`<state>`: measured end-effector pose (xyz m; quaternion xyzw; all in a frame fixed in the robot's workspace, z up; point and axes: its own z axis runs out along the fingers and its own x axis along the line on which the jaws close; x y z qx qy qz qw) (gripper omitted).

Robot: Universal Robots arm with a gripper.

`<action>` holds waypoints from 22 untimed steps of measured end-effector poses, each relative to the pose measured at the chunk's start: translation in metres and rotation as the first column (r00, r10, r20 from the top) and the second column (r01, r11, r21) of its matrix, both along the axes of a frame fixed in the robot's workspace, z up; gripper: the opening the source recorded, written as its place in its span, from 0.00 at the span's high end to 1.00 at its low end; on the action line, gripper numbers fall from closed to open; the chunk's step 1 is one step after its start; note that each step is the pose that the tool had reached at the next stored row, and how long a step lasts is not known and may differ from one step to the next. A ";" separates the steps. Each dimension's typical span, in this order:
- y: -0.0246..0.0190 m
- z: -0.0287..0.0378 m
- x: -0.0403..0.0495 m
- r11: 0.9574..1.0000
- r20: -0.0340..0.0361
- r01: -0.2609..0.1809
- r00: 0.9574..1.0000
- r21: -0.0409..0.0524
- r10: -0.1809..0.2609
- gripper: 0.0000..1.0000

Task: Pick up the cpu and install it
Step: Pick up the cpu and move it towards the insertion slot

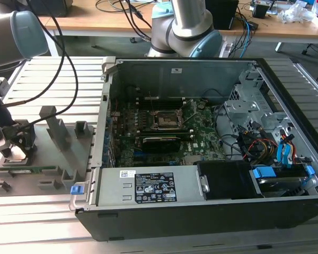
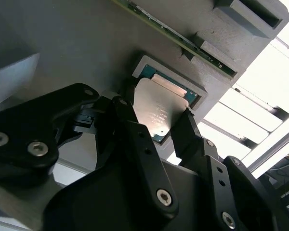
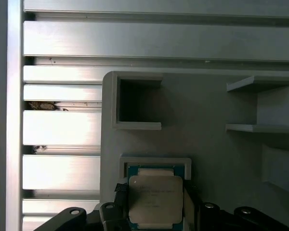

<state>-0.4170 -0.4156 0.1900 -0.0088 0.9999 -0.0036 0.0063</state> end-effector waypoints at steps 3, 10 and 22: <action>0.0000 0.0000 -0.0002 1.000 0.000 0.000 1.000 0.000 0.000 0.45; 0.0000 0.0000 -0.0004 1.000 0.000 0.000 1.000 0.000 0.000 0.45; 0.0013 0.0316 -0.0004 1.000 0.000 0.000 1.000 0.000 0.000 0.45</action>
